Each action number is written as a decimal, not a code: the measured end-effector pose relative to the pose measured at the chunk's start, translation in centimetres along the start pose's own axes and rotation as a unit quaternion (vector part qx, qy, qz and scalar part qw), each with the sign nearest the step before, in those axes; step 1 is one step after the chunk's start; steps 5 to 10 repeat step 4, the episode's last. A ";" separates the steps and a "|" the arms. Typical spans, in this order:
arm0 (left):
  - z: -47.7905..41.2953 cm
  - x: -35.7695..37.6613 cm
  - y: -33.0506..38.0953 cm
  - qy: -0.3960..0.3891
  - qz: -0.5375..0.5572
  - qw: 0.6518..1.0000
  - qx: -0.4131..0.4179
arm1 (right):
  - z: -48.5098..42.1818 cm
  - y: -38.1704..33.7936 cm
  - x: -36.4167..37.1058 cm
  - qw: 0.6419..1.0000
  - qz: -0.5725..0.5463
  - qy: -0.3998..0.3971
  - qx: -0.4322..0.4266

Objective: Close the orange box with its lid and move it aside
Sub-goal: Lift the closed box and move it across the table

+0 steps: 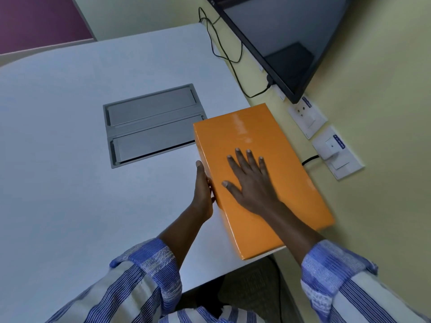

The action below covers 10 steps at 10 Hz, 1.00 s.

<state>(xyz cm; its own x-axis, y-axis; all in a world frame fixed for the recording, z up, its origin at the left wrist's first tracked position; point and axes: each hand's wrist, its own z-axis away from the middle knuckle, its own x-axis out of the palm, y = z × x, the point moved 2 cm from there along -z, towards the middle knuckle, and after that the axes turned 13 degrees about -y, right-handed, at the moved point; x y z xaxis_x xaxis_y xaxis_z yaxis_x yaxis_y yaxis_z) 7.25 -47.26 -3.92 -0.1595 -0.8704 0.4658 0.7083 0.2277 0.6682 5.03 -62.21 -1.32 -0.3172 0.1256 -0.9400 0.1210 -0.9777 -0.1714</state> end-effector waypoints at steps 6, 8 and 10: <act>0.1 2.0 1.7 -0.025 -0.075 0.997 -0.009 | -0.4 1.3 -1.5 0.998 -0.026 0.021 0.046; 0.1 2.0 1.7 -0.025 -0.075 0.997 -0.009 | -0.4 1.3 -1.5 0.998 -0.026 0.021 0.046; 0.1 2.0 1.7 -0.025 -0.075 0.997 -0.009 | -0.4 1.3 -1.5 0.998 -0.026 0.021 0.046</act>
